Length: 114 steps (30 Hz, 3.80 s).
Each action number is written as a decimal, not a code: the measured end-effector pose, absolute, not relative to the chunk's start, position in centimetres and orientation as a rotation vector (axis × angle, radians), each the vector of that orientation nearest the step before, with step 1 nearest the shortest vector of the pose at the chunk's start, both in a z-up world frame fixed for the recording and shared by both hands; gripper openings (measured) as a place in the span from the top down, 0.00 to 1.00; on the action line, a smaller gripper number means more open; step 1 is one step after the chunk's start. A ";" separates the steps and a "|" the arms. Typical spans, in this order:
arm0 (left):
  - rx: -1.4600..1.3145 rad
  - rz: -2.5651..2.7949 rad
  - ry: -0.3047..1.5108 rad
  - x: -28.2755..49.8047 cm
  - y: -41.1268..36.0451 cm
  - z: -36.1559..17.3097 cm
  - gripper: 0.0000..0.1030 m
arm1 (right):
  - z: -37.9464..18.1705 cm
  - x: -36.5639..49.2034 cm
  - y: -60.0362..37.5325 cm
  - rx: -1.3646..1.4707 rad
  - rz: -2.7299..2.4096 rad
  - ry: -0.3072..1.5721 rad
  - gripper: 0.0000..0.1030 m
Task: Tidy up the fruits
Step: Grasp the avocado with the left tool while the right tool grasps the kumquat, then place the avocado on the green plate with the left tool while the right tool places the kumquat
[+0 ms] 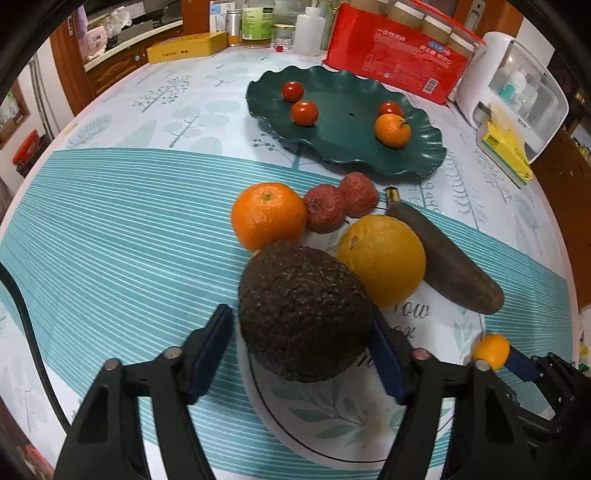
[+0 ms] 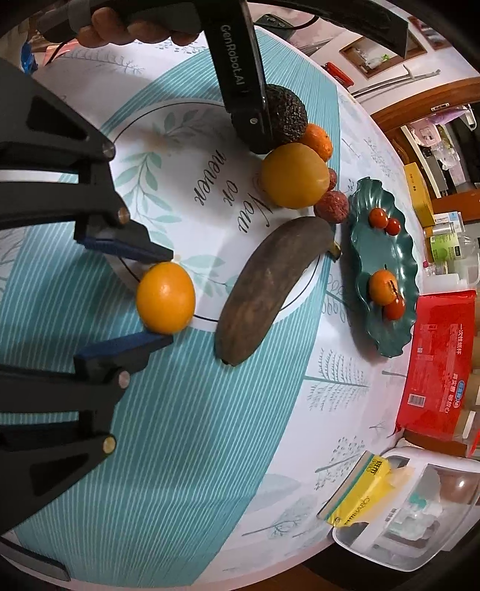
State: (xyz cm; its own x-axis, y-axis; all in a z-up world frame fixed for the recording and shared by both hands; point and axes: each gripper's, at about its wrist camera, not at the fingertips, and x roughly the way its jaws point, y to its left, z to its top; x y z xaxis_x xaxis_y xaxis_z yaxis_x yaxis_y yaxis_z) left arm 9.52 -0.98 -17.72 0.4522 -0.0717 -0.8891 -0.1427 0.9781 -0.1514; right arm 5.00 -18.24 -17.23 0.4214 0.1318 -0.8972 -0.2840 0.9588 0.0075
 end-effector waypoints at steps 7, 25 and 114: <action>-0.209 0.030 1.086 9.1 -1.1 -17.7 0.40 | -17.2 5.0 -18.2 -0.155 0.268 1.099 0.64; -0.120 -0.124 1.022 4.7 -1.9 -10.4 0.41 | -11.8 3.7 -15.8 -0.129 0.417 1.034 0.64; 0.153 -0.270 1.023 24.4 3.9 -3.7 0.28 | -7.4 18.9 -12.1 -0.047 0.418 1.043 0.52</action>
State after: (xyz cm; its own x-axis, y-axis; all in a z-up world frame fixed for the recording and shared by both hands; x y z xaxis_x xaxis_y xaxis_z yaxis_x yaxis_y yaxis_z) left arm 24.36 3.92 -3.67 0.4917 -0.1503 -0.8577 0.2928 0.9562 0.0003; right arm 18.93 -12.14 -7.40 0.4321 0.3133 -0.8457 -0.3577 0.9203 0.1583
